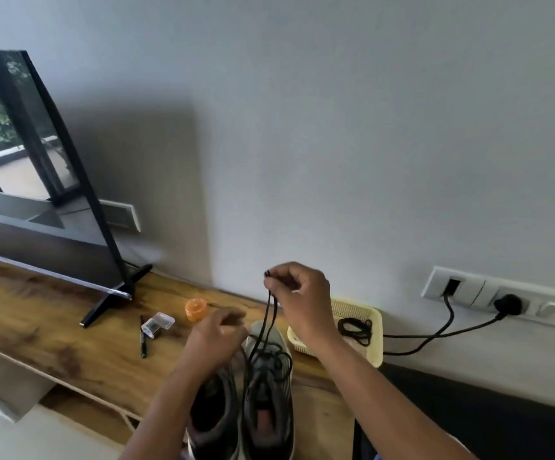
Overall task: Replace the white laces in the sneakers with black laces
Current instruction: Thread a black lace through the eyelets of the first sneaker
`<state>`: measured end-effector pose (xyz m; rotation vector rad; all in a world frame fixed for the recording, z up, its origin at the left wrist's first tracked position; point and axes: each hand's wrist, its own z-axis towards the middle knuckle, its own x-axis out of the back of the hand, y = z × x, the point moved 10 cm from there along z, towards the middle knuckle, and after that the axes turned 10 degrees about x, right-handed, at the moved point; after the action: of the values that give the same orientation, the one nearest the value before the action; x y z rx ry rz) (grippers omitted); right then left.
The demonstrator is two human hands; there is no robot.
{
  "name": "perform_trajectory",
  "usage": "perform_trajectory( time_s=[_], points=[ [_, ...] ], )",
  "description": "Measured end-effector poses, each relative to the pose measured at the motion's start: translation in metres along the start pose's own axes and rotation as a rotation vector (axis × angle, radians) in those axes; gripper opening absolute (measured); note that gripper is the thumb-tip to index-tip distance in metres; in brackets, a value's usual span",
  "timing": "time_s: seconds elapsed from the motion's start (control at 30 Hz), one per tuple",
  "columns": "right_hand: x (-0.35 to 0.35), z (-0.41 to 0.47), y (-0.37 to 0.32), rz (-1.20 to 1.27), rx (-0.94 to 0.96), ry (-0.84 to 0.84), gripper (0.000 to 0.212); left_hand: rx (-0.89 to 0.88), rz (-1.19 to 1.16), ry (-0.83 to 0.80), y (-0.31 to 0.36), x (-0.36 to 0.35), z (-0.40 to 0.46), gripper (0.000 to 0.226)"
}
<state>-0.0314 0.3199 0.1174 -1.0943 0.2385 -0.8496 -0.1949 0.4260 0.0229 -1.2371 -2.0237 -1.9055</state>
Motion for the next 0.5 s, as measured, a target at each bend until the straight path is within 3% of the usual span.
perform_trajectory(
  time_s=[0.07,0.13,0.27,0.4,0.5],
  points=[
    [-0.006,-0.011,0.028,-0.031,-0.05,-0.021,0.01,-0.04,-0.227,-0.151,0.013,-0.011,-0.002,0.038],
    [-0.013,-0.017,0.049,-0.055,-0.095,-0.061,0.016,-0.1,-0.231,-0.231,0.027,-0.025,-0.004,0.034],
    [-0.031,-0.019,0.071,-0.061,-0.169,-0.164,0.023,-0.132,0.013,-0.127,0.029,-0.033,0.008,0.01],
    [-0.028,-0.014,0.087,0.011,-0.222,-0.128,0.016,-0.058,-0.081,-0.18,0.015,-0.03,0.028,0.004],
    [-0.008,-0.014,0.099,0.191,-0.342,0.005,0.01,0.004,-0.226,-0.08,0.008,-0.005,0.037,0.006]
  ],
)
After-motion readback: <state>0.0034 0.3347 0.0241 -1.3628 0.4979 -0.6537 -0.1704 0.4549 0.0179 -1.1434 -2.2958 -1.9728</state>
